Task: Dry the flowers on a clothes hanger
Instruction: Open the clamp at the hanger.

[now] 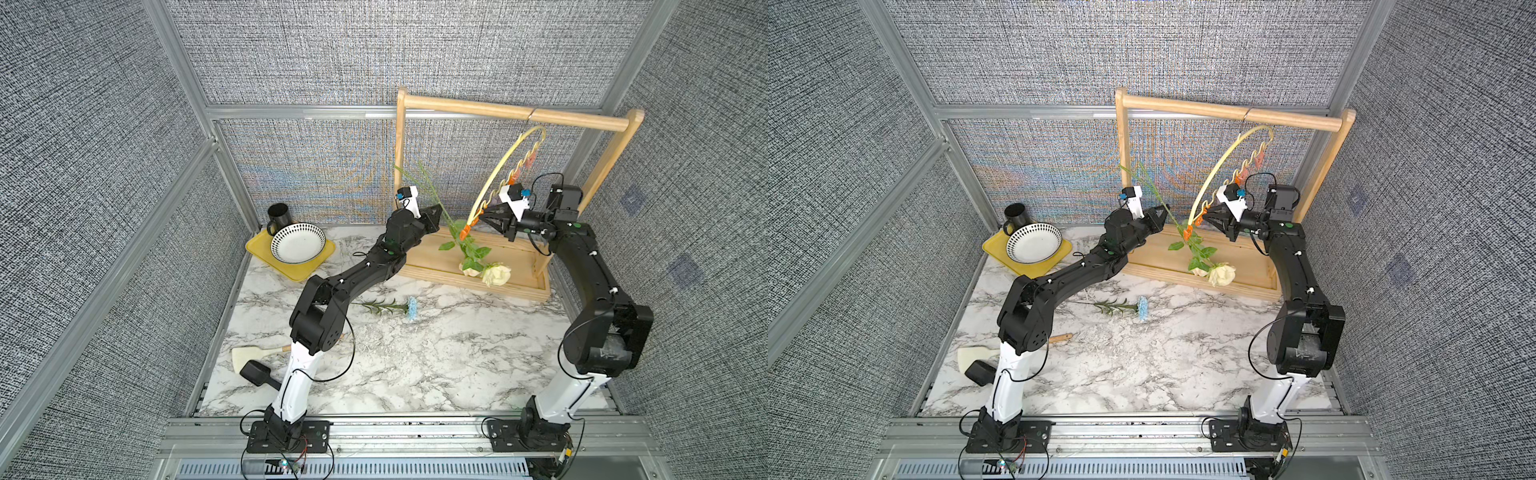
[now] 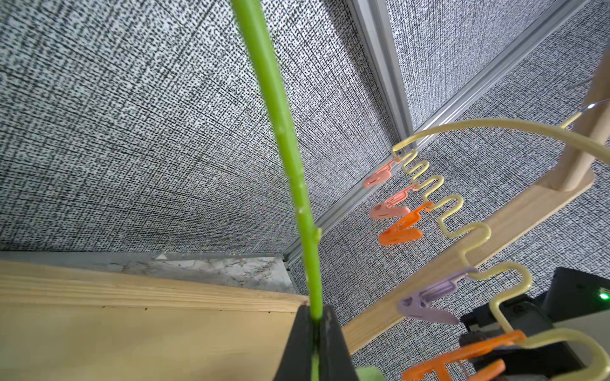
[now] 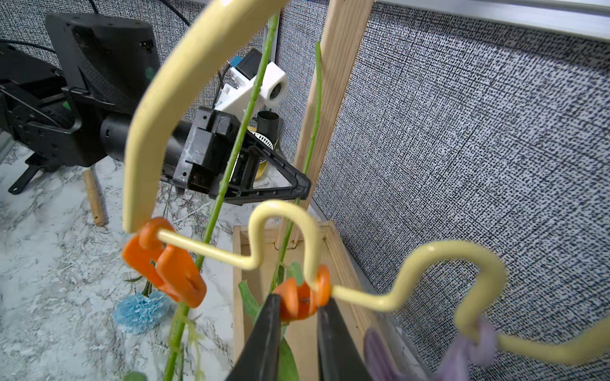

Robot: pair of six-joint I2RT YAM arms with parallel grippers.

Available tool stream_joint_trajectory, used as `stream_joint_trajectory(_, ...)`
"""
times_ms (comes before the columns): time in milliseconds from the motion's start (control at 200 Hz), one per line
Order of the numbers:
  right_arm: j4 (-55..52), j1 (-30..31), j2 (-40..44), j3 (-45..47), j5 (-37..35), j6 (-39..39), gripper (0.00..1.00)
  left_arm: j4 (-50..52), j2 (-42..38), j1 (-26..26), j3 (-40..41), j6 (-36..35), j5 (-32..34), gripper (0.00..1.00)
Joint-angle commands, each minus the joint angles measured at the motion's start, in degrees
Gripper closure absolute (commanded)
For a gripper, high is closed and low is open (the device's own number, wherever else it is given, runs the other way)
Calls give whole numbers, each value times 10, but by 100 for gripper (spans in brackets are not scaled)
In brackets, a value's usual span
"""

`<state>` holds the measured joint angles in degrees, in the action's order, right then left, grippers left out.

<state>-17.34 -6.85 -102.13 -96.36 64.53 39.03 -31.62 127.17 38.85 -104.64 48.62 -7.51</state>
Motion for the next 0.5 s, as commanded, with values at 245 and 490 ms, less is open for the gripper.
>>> stream_joint_trajectory(245, 18, 2, 4, -7, 5, -35, 80, -19, 5, 22, -15, 22, -25, 98)
stream_joint_trajectory(490, 24, 6, 10, -2, 0, -39, 80, -23, 6, 27, -16, 27, -25, 98)
